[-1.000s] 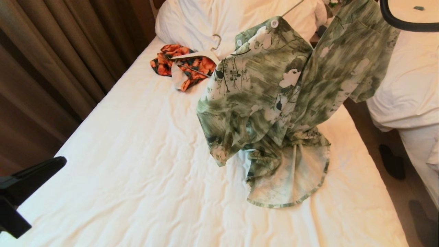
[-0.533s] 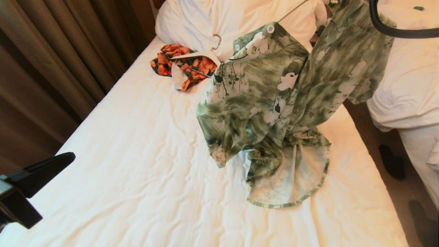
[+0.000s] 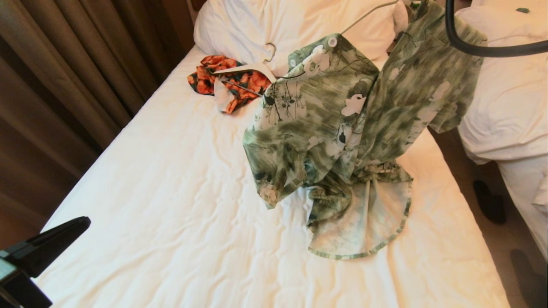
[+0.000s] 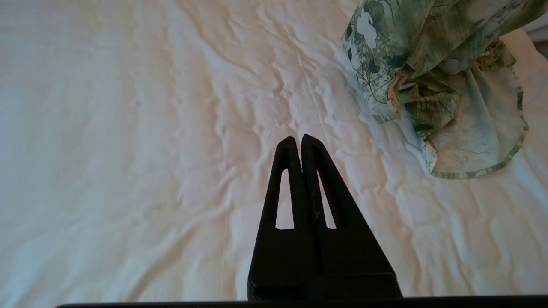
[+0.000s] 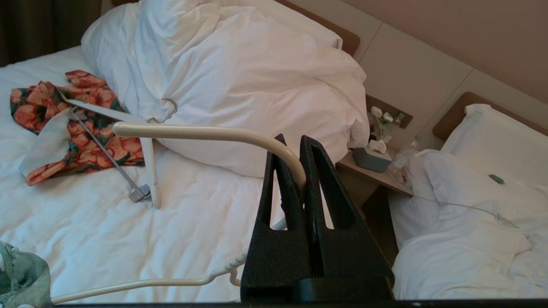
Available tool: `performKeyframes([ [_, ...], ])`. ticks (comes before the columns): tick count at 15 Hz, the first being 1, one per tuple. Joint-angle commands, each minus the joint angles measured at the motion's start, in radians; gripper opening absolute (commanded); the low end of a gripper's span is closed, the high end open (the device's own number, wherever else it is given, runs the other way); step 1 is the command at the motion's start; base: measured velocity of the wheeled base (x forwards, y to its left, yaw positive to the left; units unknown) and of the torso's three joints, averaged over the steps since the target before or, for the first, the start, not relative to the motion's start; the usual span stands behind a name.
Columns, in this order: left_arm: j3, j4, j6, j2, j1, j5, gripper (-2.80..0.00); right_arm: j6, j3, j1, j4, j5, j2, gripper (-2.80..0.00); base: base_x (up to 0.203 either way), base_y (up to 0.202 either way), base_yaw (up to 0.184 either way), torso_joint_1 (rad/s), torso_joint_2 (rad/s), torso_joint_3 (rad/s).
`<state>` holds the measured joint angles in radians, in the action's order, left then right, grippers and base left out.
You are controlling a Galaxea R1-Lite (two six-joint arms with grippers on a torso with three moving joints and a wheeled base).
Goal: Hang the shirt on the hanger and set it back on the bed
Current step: Take the clothes hanger out of the clothes
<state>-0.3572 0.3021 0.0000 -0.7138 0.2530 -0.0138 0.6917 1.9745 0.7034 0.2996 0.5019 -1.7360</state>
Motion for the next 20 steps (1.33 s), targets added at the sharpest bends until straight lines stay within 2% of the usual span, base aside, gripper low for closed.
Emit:
performKeyframes([
  [1, 0.003, 0.002, 0.0, 0.01, -0.001, 0.0, -2.8, 0.003, -0.003, 0.0, 0.002, 0.003, -0.01, -2.8, 0.0, 0.0, 0.0, 0.0, 0.0, 0.0],
  [5, 0.005, 0.011, -0.001, -0.039, 0.013, -0.015, -2.8, -0.008, -0.007, 0.004, 0.003, 0.004, -0.024, -2.8, 0.0, 0.0, 0.0, 0.0, 0.0, 0.0],
  [8, 0.011, 0.118, 0.003, -0.101, 0.017, -0.02, -2.8, -0.029, -0.056, 0.002, 0.009, 0.004, -0.03, -2.8, 0.0, 0.0, 0.0, 0.0, 0.0, 0.0],
  [10, 0.021, 0.125, 0.0, -0.11, 0.018, -0.026, -2.8, -0.041, -0.061, 0.002, 0.036, 0.003, -0.04, -2.8, 0.0, 0.0, 0.0, 0.0, 0.0, 0.0],
  [12, 0.015, 0.157, -0.001, -0.156, 0.03, -0.085, -2.8, -0.038, -0.04, 0.001, 0.031, 0.003, -0.042, -2.8, 0.0, 0.0, 0.0, 0.0, 0.0, 0.0],
  [13, 0.011, 0.202, 0.0, -0.197, 0.035, -0.118, -2.8, -0.037, -0.024, 0.001, 0.029, 0.003, -0.045, -2.8, 0.0, 0.0, 0.0, 0.0, 0.0, 0.0],
  [16, -0.019, 0.333, 0.004, -0.379, 0.042, -0.158, -2.8, -0.028, -0.009, 0.003, 0.028, 0.003, -0.04, -2.8, 0.0, 0.0, 0.0, 0.0, 0.0, 0.0],
  [18, -0.068, 0.428, 0.009, -0.522, 0.044, -0.172, -2.8, -0.026, -0.009, 0.0, 0.029, 0.003, -0.037, -2.8, 0.0, 0.0, 0.0, 0.0, 0.0, 0.0],
  [20, -0.145, 0.477, 0.021, -0.629, 0.044, -0.202, -2.8, -0.026, -0.009, -0.007, 0.029, 0.002, -0.033, -2.8, 0.0, 0.0, 0.0, 0.0, 0.0, 0.0],
])
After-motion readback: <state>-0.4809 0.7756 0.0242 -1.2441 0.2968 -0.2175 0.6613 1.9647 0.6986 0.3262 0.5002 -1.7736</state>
